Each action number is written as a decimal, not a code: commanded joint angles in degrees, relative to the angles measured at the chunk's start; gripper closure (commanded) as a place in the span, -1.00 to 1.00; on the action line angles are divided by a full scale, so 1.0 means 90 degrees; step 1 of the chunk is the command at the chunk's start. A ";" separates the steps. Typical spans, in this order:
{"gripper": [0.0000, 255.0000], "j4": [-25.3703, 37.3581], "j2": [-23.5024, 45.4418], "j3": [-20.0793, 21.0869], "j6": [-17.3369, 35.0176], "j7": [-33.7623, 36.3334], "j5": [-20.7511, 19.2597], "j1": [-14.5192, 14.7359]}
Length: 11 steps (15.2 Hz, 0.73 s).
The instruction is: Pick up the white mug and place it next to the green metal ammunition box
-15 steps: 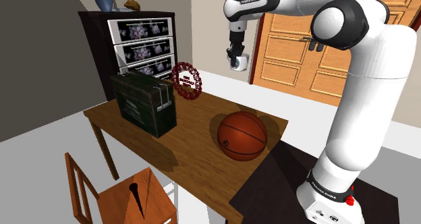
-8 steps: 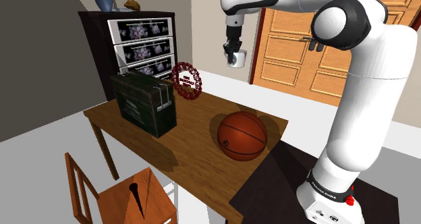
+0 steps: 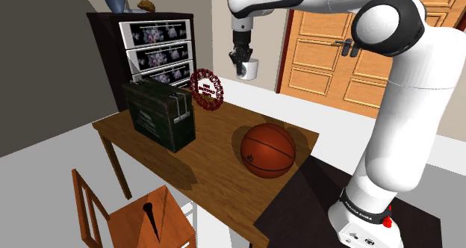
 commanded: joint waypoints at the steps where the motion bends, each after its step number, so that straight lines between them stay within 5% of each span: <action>1: 1.00 0.0050 -0.0024 0.0119 -0.0083 0.0295 -0.0025 0.0165; 11: 1.00 0.0759 0.0481 0.0698 -0.0350 0.1682 -0.0091 0.0981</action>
